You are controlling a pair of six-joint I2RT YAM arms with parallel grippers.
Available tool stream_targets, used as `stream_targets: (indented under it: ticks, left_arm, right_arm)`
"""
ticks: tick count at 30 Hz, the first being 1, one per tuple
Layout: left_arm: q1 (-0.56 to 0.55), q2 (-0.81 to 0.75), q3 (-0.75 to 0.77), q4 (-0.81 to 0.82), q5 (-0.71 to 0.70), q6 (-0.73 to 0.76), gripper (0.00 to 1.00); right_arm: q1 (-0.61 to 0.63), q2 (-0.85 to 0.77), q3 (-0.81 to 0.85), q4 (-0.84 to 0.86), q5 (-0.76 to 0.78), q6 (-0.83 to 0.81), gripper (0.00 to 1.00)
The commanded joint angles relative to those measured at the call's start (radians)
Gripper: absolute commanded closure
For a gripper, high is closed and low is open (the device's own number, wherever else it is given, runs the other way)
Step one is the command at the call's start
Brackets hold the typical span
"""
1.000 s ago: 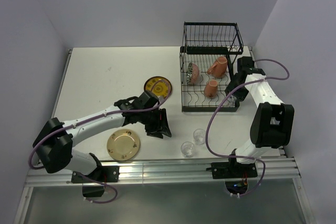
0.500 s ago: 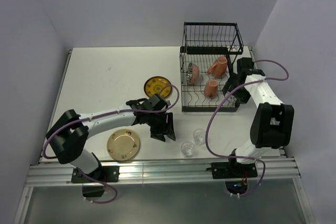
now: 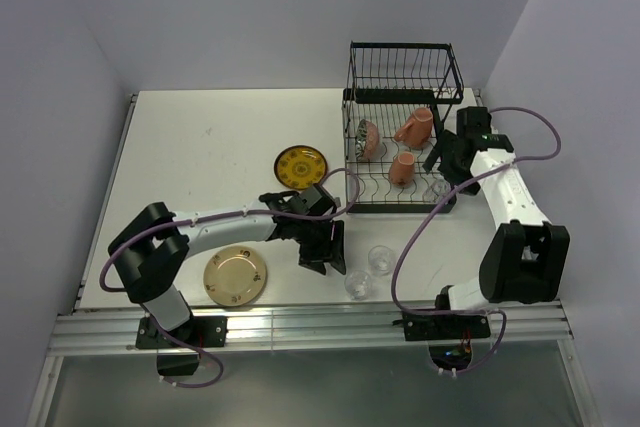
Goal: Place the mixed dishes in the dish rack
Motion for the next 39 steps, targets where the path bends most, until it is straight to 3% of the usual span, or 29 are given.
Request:
stream_targets:
  ticks: [1,9,16,17,20,21,22,26,29,30,32,33,36,39]
  left_arm:
    - [-0.018,0.015,0.041,0.010,-0.013,0.013,0.39]
    - [-0.055,0.019,0.035,0.018,-0.017,-0.003,0.39]
    - [-0.084,0.146,0.084,-0.014,-0.028,0.037,0.44]
    - [-0.084,0.160,0.084,-0.014,-0.027,0.039,0.47]
    - [-0.084,0.183,0.069,0.001,0.001,0.040,0.80]
    - [-0.083,0.185,0.075,-0.007,0.003,0.046,0.95]
    - [-0.081,0.179,0.082,-0.017,0.003,0.052,1.00]
    - [-0.055,0.107,0.148,-0.199,-0.097,0.114,1.00]
    - [-0.017,-0.025,0.182,-0.258,-0.094,0.126,1.00]
    - [0.001,-0.106,0.181,-0.257,-0.068,0.122,1.00]
    - [0.076,-0.184,0.167,-0.212,0.071,0.096,1.00]
    - [0.104,-0.256,0.161,-0.145,0.117,0.077,1.00]
    - [0.219,-0.330,0.149,0.026,0.307,-0.027,1.00]
    - [0.247,-0.347,0.141,0.175,0.424,-0.171,1.00]
  right_arm:
    - [0.011,-0.087,0.022,-0.020,-0.012,-0.003,0.00]
    - [0.029,-0.176,0.044,-0.053,-0.046,-0.003,0.00]
    - [0.080,-0.271,0.024,-0.088,-0.066,0.013,0.00]
    - [0.112,-0.297,0.025,-0.096,-0.069,0.023,0.00]
    - [0.179,-0.340,0.060,-0.137,-0.071,0.041,0.00]
    - [0.207,-0.349,0.073,-0.148,-0.075,0.047,0.00]
    - [0.221,-0.366,0.102,-0.168,-0.081,0.052,0.00]
    - [0.252,-0.378,0.172,-0.226,-0.158,0.067,0.00]
    - [0.252,-0.389,0.191,-0.248,-0.299,0.055,0.00]
    - [0.252,-0.401,0.179,-0.234,-0.410,0.050,0.00]
    - [0.252,-0.421,0.142,-0.193,-0.564,0.055,0.00]
    - [0.253,-0.449,0.086,-0.124,-0.722,0.085,0.00]
    - [0.252,-0.525,-0.054,0.106,-0.906,0.223,0.00]
    - [0.252,-0.546,-0.134,0.278,-1.037,0.331,0.00]
